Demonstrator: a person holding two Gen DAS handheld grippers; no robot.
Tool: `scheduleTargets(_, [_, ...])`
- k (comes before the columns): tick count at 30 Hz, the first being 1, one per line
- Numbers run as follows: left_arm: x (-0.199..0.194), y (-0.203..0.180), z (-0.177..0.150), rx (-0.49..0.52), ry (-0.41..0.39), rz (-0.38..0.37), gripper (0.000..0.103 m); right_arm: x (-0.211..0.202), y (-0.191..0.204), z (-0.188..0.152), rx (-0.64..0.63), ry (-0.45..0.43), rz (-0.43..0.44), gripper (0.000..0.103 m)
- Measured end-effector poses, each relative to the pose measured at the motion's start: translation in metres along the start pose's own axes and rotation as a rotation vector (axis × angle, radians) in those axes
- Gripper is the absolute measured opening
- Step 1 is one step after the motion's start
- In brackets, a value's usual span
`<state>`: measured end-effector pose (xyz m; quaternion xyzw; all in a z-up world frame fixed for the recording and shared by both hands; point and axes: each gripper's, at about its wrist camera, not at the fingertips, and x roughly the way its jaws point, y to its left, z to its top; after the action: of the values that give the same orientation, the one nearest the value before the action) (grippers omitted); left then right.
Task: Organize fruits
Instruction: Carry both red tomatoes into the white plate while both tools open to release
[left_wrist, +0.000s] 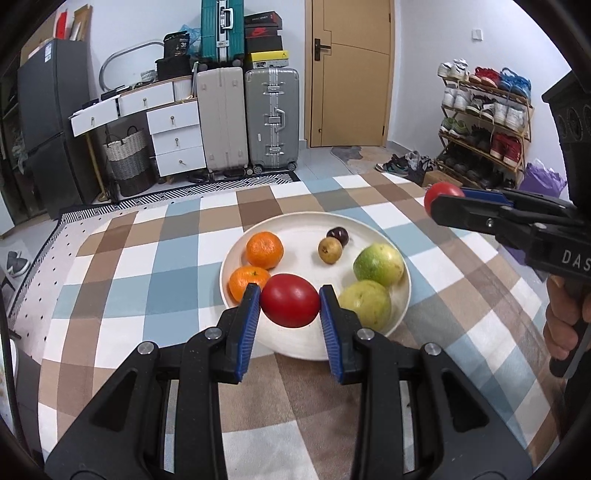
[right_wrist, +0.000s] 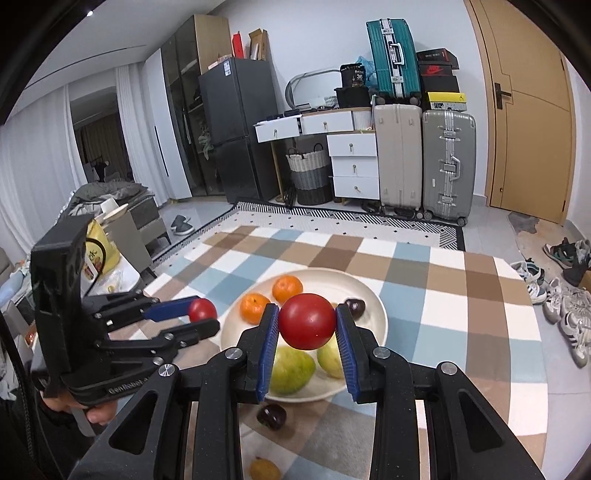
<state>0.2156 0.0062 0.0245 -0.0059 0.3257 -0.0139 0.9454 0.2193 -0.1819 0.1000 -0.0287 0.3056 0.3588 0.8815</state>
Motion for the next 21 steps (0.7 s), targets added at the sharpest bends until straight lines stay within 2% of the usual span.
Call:
scheduleTargets(9, [0.009,0.005,0.020,-0.034,-0.027,-0.002,0.030,0.014,0.002,0.017,0.016,-0.023,0.024,0.031])
scheduleTargets(15, [0.024,0.011,0.012,-0.065,-0.007,0.001,0.030,0.034,-0.002,0.006,0.037,0.018,0.036,0.031])
scheduleTargets(21, [0.036,0.011,0.006,-0.050,0.003,0.007,0.030,0.049,-0.011,-0.004,0.069,0.042,0.036,0.031])
